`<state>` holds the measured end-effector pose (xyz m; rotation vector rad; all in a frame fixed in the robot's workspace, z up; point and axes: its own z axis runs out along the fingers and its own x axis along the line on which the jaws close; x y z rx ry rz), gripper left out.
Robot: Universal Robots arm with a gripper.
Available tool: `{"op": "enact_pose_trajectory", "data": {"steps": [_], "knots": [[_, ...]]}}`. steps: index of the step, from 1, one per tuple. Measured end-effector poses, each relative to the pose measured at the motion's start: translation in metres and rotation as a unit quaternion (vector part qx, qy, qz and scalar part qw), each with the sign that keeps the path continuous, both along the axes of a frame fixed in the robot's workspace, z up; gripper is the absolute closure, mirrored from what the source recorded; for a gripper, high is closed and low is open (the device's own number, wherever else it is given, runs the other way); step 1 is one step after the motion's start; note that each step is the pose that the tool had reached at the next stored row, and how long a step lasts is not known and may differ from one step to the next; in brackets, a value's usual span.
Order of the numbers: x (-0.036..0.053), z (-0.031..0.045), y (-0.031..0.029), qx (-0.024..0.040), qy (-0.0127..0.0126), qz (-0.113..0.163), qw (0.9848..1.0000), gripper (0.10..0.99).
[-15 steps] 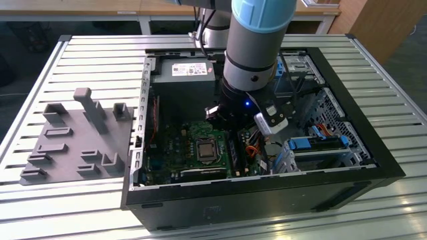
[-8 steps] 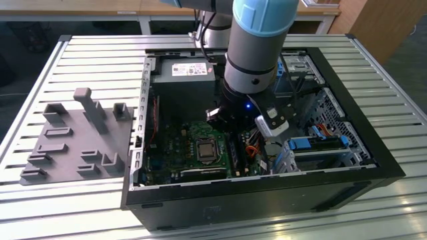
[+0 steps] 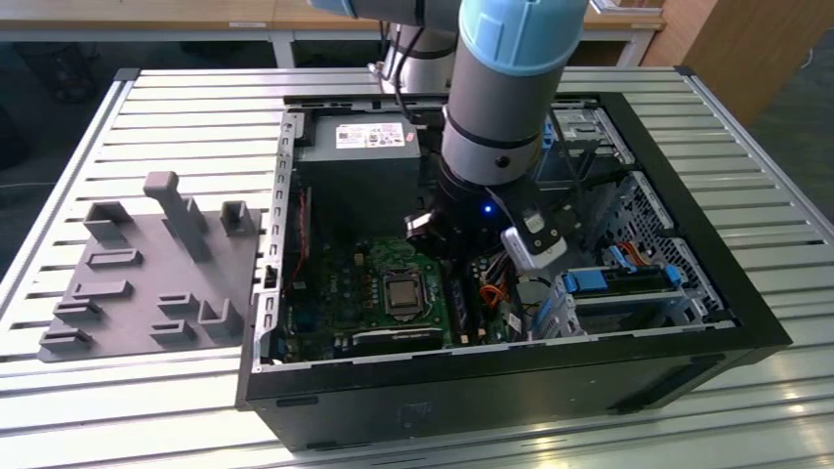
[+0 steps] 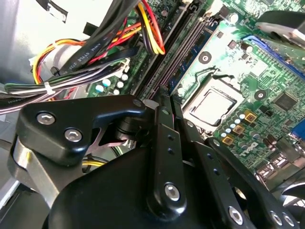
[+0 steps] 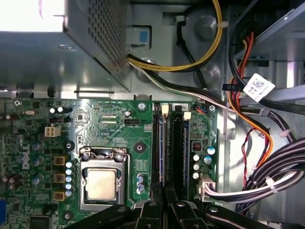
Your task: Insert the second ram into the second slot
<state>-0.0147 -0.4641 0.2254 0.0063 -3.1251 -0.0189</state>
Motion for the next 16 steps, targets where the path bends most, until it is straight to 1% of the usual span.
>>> {"op": "enact_pose_trajectory", "data": {"steps": [12,16], "knots": [[0.0009,-0.0048,0.0000,0.0000,0.0000,-0.002,1.0000,0.945],[0.0010,-0.0055,-0.0004,-0.0001,0.0005,-0.002,1.0000,0.945]]}}
